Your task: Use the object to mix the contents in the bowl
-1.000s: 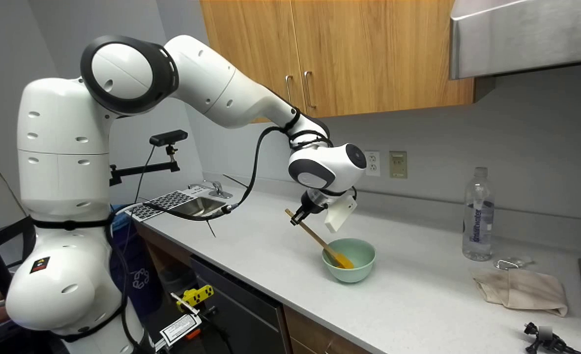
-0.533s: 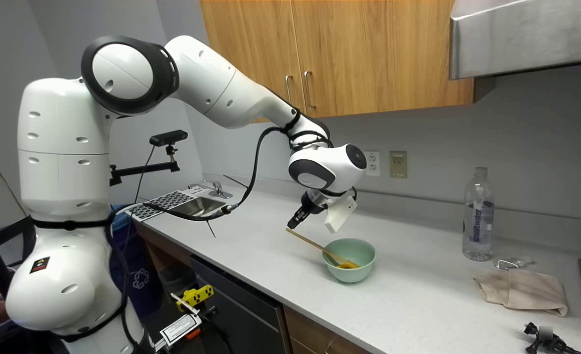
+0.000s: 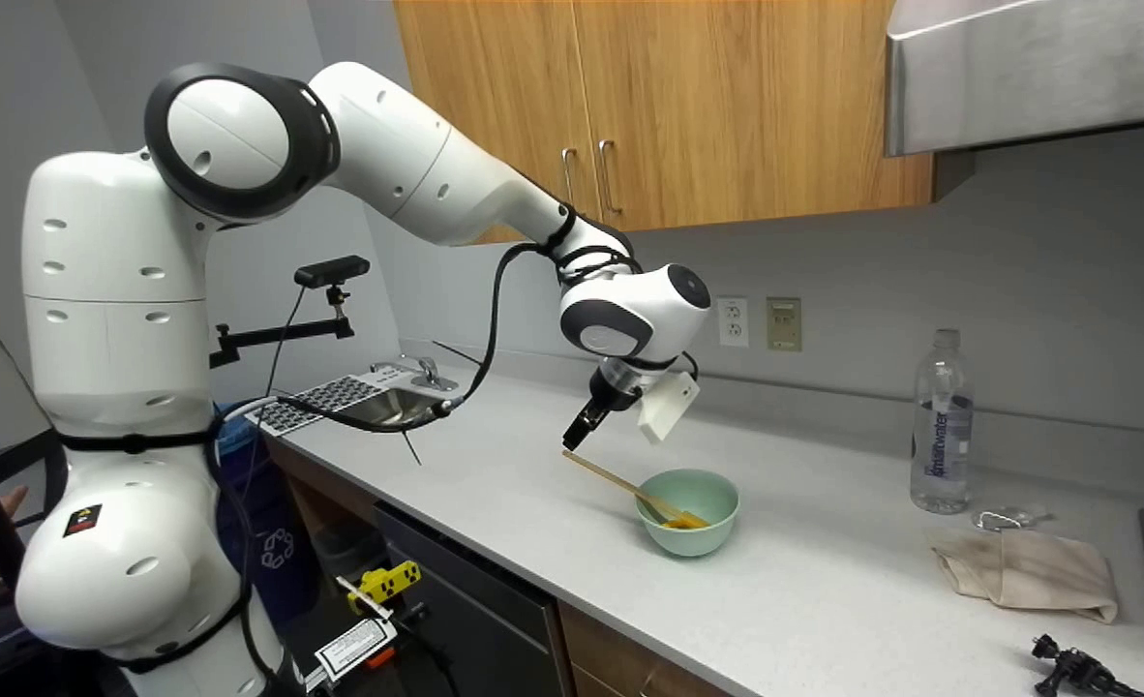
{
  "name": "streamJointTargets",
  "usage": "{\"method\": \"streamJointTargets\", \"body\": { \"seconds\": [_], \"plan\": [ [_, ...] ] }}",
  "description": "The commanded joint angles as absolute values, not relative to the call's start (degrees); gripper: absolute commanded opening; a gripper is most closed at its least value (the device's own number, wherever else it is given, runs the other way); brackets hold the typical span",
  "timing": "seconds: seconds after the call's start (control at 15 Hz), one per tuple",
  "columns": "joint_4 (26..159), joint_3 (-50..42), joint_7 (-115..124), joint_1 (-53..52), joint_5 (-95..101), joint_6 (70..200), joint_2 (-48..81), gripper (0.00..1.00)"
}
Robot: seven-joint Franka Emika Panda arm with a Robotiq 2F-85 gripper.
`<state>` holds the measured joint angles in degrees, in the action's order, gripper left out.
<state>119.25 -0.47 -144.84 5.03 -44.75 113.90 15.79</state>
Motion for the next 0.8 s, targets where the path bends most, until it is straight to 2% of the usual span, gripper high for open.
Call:
{"method": "streamJointTargets", "body": {
  "seconds": [0.0, 0.73],
  "plan": [
    [122.91, -0.15, -139.67, 2.71, -39.35, 119.13, 10.62, 1.00],
    [136.06, 1.64, -119.75, -0.53, -16.45, 138.75, -2.20, 1.00]
  ]
}}
